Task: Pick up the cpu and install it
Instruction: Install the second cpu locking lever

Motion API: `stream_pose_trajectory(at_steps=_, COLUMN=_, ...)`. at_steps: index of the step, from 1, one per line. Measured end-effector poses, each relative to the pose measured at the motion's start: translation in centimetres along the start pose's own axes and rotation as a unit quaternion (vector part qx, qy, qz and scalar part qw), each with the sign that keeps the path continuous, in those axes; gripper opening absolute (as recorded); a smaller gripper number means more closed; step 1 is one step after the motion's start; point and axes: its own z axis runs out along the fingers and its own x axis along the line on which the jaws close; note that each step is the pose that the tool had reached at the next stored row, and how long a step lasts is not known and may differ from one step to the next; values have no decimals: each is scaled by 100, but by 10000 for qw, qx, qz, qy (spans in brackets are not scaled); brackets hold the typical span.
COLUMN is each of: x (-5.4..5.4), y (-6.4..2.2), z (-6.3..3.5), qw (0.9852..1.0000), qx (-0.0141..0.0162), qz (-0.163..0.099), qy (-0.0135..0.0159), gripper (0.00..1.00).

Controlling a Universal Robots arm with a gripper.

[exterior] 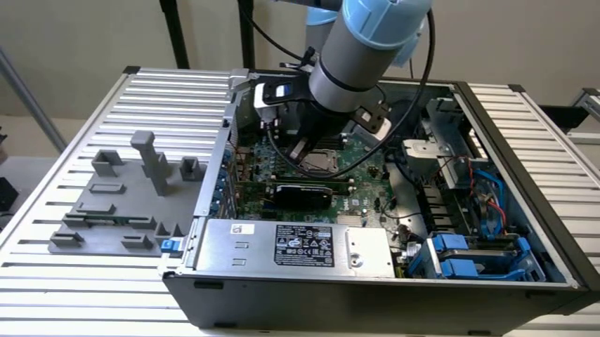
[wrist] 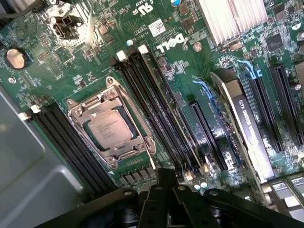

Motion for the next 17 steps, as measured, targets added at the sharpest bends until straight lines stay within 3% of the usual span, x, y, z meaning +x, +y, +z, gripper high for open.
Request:
stream_pose_trajectory(at_steps=5, x=24, y=-2, z=17, qw=10000, qx=0, qz=9, qy=3, gripper=11)
stream_pose_trajectory(at_steps=12, x=62, y=57, z=12, qw=10000, qx=-2, qz=17, qy=6, gripper=11)
stream_pose_trajectory(at_steps=17, x=70, y=74, z=90, qw=10000, qx=-4, qz=30, qy=8, gripper=11)
